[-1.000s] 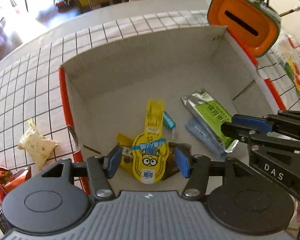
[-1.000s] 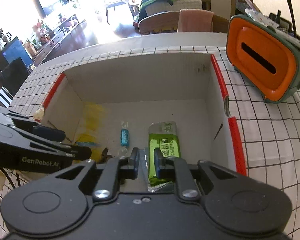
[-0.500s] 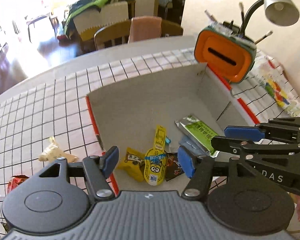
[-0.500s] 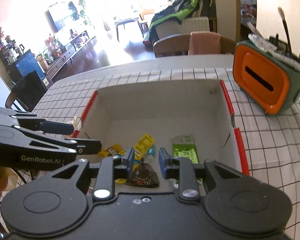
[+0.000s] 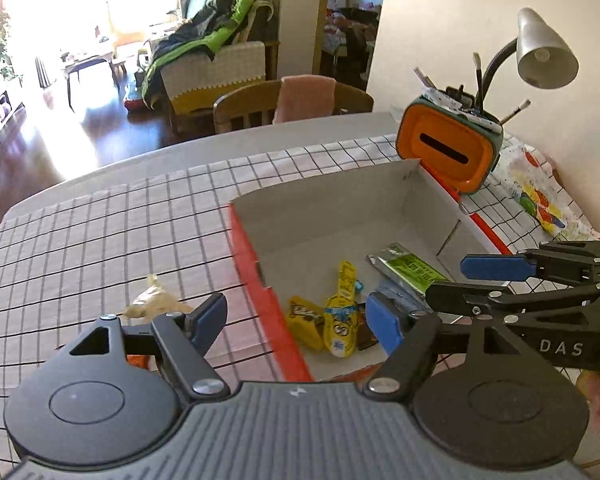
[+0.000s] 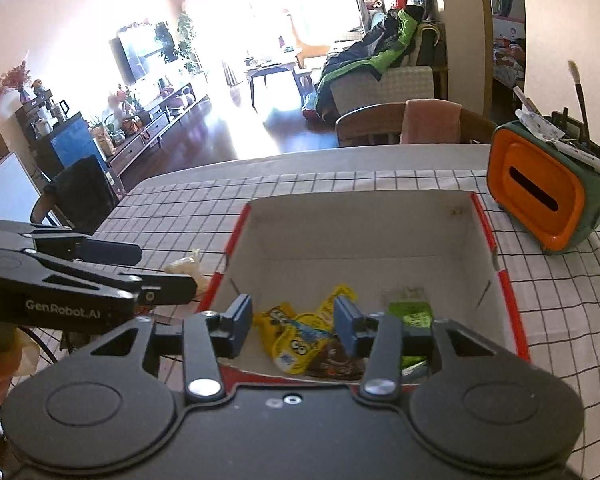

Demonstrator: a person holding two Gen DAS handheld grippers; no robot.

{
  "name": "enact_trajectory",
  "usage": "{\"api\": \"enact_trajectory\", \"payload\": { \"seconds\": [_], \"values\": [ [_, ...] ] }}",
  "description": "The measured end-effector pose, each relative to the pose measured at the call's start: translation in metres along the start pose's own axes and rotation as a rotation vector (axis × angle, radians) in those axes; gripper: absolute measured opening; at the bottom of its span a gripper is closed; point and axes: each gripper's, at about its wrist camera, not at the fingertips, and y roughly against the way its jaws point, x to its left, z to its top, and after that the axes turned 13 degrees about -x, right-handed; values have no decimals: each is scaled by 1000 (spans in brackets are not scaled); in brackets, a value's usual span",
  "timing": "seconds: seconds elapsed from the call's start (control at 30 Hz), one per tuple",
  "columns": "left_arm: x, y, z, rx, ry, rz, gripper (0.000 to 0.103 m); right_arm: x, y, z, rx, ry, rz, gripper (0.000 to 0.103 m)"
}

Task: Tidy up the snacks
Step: 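Move both tools back over the remaining snack pile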

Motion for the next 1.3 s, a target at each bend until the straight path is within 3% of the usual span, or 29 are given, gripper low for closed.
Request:
{"api": "enact_trajectory", "payload": {
  "seconds": [0.1,0.23,0.3,0.43,0.57,0.83,1.07,1.3],
  "values": [
    [15,14,-7,-26,15,3,81,10,-1,-2,-11,14,12,68],
    [38,30,-18,-62,41,49,82,25,-9,-4,-5,25,25,70],
    [51,36,-24,-65,61,55,84,34,-12,-4,-10,27,38,81],
    [81,48,-37,-67,109,52,88,57,-18,-8,-21,68,59,88],
    [117,54,-57,-36,129,52,92,80,-28,-13,-20,82,67,103],
    [182,65,-100,22,142,82,93,126,-46,-28,7,106,107,103],
    [212,63,-121,83,-12,68,93,172,-86,-48,82,173,121,103],
    [244,47,-136,148,-118,-38,93,200,-118,-66,146,253,72,103]
  ]
}}
